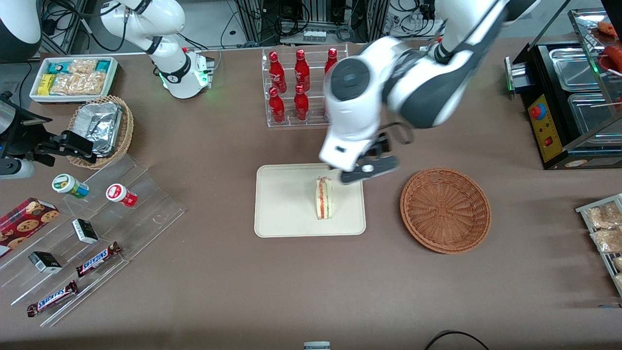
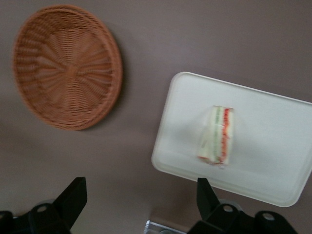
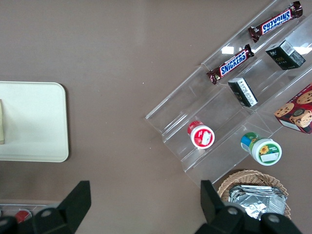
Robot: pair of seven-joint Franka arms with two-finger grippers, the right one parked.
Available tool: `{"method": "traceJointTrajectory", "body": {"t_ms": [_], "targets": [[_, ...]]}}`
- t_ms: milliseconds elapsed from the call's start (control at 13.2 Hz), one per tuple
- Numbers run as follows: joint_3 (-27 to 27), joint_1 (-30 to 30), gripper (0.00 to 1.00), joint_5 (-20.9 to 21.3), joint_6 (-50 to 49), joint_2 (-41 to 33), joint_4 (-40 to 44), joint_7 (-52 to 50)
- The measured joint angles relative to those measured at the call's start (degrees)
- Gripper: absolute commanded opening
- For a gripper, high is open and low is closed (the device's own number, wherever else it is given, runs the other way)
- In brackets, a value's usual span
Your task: Place sandwich from basket to tray
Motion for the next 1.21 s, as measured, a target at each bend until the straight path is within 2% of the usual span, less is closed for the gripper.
{"method": "traceJointTrajectory", "body": {"t_ms": [303, 683, 1214], "targets": [[0.00, 5.99, 0.99, -1.71, -5.73, -5.58, -1.04, 3.89], [0.08, 13.51, 0.99, -4.58, -10.26, -8.96, -1.61, 14.09], [0.17, 25.70, 0.99, -8.81, -11.29, -12.87, -3.51, 27.28]]}}
